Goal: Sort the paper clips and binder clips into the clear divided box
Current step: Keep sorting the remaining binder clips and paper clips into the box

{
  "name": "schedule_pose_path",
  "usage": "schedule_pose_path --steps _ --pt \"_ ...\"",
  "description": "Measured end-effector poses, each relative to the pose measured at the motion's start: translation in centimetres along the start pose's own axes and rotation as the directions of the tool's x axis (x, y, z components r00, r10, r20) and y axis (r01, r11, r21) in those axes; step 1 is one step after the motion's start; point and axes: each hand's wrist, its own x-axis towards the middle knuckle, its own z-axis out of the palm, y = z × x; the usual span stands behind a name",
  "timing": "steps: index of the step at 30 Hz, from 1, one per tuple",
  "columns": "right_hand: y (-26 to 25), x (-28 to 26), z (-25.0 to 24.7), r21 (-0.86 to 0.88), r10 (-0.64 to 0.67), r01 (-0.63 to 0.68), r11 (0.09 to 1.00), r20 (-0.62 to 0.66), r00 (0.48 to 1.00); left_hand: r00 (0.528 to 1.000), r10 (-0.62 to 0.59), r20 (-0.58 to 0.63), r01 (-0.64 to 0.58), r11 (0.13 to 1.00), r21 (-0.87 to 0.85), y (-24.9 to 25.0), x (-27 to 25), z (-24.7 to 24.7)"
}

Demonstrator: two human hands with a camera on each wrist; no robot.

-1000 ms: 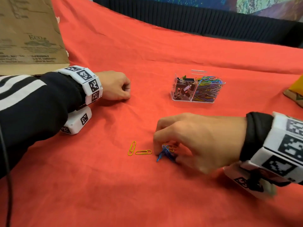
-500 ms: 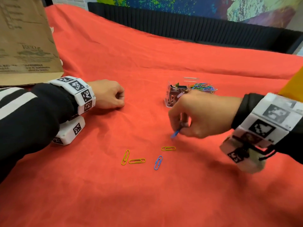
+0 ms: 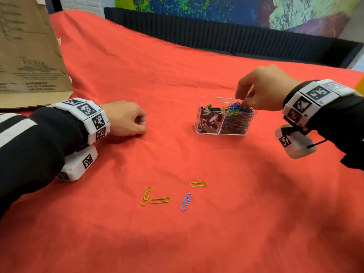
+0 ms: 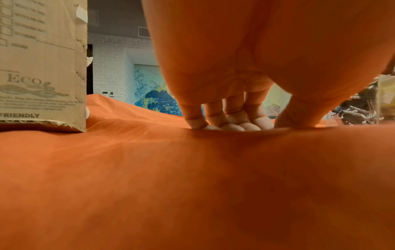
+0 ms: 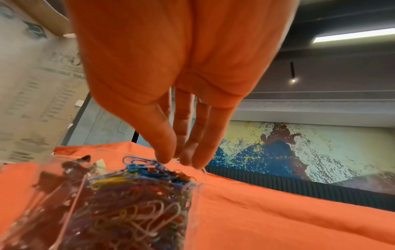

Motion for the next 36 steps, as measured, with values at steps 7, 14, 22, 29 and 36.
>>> schedule_pose_path --steps 7,14,22,29,36 --pt "0.8 -1.0 -0.4 0.027 0.001 -0.001 1.0 -0.027 1.0 1.0 0.001 -0.002 -0.001 1.0 0.005 -0.1 0.1 0.1" --pt "1.3 -1.2 1.0 0.022 -0.074 0.074 0.997 0.043 0.996 1.0 0.009 0.004 -0.01 1.0 0.011 -0.1 0.1 0.1" --pt "-5.4 -4.7 1.1 0.142 -0.356 0.345 0.928 0.064 0.932 1.0 0.01 0.005 -0.01 1.0 -0.002 -0.2 0.2 0.2" --pt "-12.0 -8.8 2.7 0.305 -0.519 0.426 0.852 0.39 0.76 1.0 0.011 0.003 -0.011 1.0 -0.001 -0.2 0.3 0.2" --pt "-14.2 -8.5 2.6 0.361 -0.572 0.454 0.815 0.37 0.732 1.0 0.004 -0.008 -0.004 1.0 -0.002 -0.1 0.1 0.0"
